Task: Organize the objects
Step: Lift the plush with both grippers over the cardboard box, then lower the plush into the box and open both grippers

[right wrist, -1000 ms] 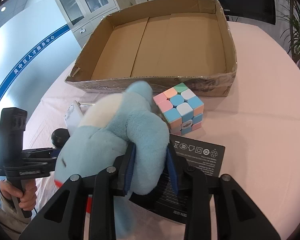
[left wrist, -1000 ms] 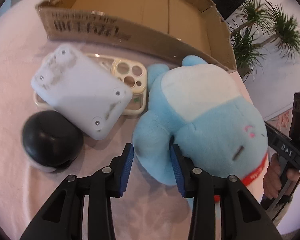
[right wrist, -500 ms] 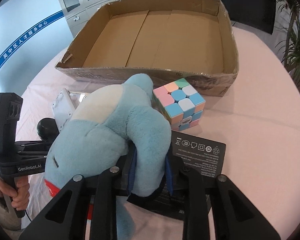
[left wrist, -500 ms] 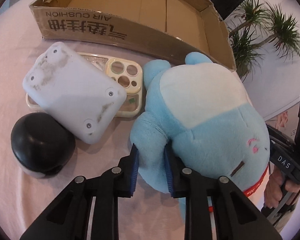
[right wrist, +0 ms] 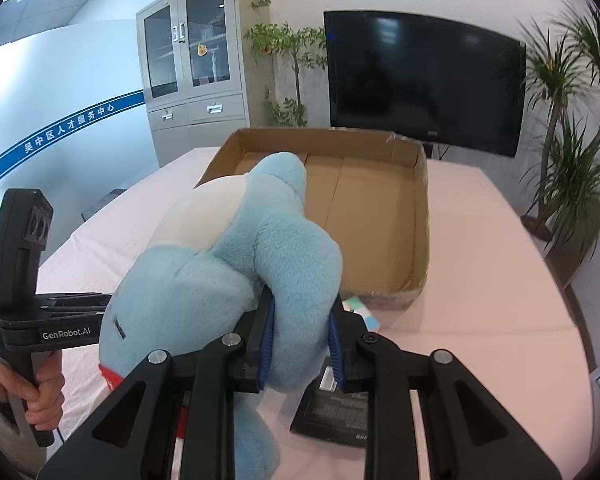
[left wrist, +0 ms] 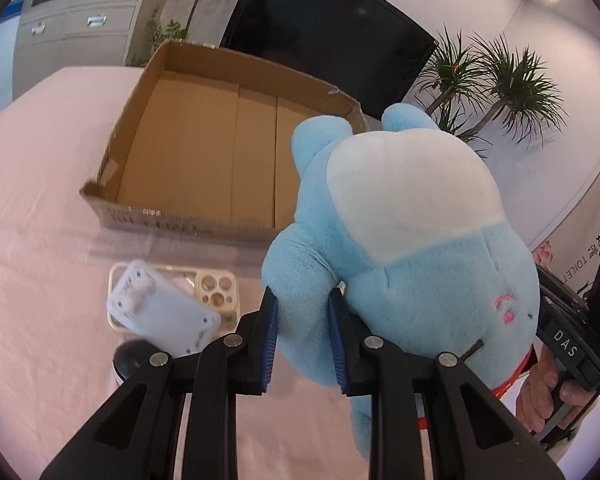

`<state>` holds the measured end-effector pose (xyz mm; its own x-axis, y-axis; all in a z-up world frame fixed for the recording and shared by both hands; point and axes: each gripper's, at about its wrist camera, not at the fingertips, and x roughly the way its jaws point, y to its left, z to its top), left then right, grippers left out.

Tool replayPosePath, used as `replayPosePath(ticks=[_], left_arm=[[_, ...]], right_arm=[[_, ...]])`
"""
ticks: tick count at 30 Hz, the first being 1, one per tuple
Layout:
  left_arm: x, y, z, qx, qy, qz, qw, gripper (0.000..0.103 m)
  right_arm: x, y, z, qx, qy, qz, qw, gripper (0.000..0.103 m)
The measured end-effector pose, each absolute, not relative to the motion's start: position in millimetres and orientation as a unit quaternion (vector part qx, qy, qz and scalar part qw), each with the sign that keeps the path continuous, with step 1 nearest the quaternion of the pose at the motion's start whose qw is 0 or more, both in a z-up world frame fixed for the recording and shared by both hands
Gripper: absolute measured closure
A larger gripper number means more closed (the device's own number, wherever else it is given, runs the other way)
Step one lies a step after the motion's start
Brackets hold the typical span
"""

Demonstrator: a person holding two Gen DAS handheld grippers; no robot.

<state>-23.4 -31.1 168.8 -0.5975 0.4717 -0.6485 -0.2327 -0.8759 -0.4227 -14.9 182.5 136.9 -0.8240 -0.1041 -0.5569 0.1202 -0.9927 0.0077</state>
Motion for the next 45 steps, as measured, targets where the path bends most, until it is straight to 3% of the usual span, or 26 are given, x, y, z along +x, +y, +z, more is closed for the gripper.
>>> replayPosePath(ticks=[27, 33, 45], left_arm=[[-183, -54, 246, -0.325, -0.103, 0.925, 0.169, 0.083], [-238, -50, 220, -0.355, -0.091, 0.918, 0.15, 0.083], [-315, -29, 107, -0.435, -0.039, 0.896, 0.083, 0.083]], right_arm=[[-150, 179, 192, 0.204, -0.008, -0.977, 0.054, 0.082], [-201, 187, 162, 0.233, -0.023, -0.971, 0.047, 0.082], [-279, 202, 54, 0.358, -0.008, -0.933, 0.028, 0.082]])
